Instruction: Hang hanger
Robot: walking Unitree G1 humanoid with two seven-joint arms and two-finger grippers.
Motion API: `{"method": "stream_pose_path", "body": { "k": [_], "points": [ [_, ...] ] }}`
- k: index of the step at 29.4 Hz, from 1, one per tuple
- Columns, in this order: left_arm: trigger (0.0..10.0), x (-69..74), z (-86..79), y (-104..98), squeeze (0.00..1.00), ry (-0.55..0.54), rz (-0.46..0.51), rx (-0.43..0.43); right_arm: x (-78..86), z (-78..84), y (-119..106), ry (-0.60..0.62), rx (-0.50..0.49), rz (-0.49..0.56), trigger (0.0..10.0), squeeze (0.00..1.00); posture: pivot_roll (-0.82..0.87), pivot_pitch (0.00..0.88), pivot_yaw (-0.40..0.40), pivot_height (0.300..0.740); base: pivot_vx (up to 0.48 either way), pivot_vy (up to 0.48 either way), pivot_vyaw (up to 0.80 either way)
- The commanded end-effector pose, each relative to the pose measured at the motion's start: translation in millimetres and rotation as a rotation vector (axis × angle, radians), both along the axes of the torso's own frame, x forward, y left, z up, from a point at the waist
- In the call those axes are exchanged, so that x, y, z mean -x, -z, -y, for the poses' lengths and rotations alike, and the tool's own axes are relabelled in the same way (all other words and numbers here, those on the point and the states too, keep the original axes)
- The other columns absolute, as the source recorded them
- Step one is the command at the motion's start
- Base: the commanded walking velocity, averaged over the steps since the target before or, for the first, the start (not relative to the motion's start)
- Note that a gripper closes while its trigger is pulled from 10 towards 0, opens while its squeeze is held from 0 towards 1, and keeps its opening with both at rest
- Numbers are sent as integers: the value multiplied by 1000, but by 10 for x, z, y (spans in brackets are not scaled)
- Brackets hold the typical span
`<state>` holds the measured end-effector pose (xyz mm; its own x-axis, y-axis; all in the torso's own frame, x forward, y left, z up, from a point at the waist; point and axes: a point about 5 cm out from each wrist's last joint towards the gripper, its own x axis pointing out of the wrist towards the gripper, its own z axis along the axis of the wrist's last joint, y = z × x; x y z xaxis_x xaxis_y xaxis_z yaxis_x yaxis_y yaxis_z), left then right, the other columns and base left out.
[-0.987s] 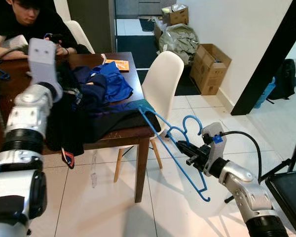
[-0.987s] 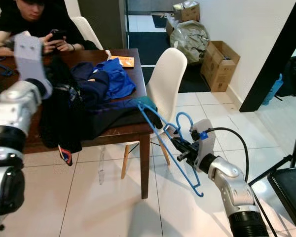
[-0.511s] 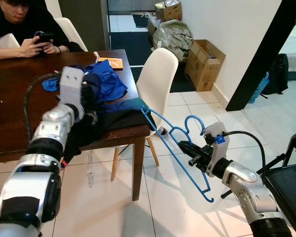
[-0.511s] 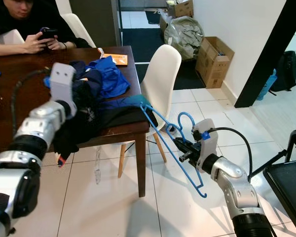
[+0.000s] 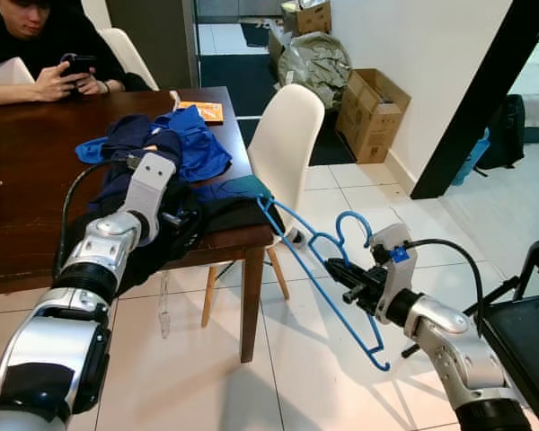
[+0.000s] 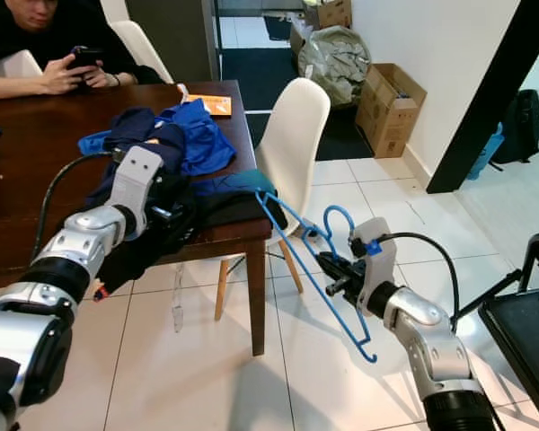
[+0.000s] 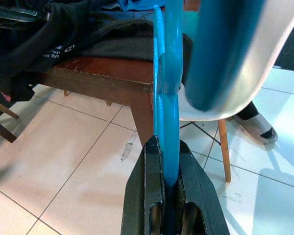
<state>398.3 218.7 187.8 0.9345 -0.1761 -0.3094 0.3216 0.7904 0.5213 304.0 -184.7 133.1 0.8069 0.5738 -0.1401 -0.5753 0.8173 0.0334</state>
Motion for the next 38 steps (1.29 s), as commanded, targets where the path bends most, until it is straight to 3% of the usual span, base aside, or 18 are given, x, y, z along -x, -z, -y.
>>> {"method": "stream_pose_path", "body": {
  "k": [1,2,3,4,7,8,9,10,14,21,27,30,35,38],
  "points": [
    [10000,31,-46,-43,1000,64,-28,-152,7,5,-19,10,-16,1,10000,0,-10,148,-14,740,0,0,0],
    [10000,47,-59,-105,1000,106,-32,-226,4,-1,-20,10,-21,0,10000,0,-9,148,-14,740,0,0,0],
    [10000,47,-59,-105,1000,106,-32,-226,4,-1,-20,10,-21,0,10000,0,-9,148,-14,740,0,0,0],
    [10000,63,-62,-179,906,138,-41,-242,-1,-7,-20,10,-25,-1,10000,0,-5,146,-13,740,0,0,0],
    [10000,63,-62,-179,906,138,-41,-242,-1,-7,-20,10,-25,-1,10000,0,-5,146,-13,740,0,0,0],
    [10000,79,-62,-246,353,168,-51,-235,-4,-14,-19,10,-27,-2,10000,0,-3,144,-12,740,0,0,0],
    [10000,79,-62,-246,353,168,-51,-235,-4,-14,-19,10,-27,-2,10000,0,-3,144,-12,740,0,0,0],
    [10000,96,-69,-325,0,193,-61,-217,-6,-20,-18,10,-29,-3,10000,0,-1,142,-13,740,0,0,0],
    [10000,191,-56,-613,0,282,-65,-156,-13,-32,-13,9,-34,-5,10000,0,6,135,-11,740,0,0,0],
    [10000,280,-67,-765,0,298,-79,-91,-16,-35,-4,9,-38,-7,10000,0,11,127,-8,740,0,0,0],
    [10000,354,-270,-808,0,194,-119,-132,-15,-29,4,8,-44,-13,10000,0,15,120,-11,740,0,0,0],
    [10000,329,-485,-707,0,53,-140,-166,-16,-31,10,2,-44,-18,10000,0,9,119,-14,740,0,0,0],
    [10000,306,-543,-674,0,-3,-135,-165,-12,-32,6,1,-43,-18,10000,0,2,128,-17,740,0,0,0],
    [10000,265,-516,-617,0,-15,-138,-112,-4,-19,-8,0,-39,-17,10000,0,-13,139,-24,740,0,0,0]
  ]
}}
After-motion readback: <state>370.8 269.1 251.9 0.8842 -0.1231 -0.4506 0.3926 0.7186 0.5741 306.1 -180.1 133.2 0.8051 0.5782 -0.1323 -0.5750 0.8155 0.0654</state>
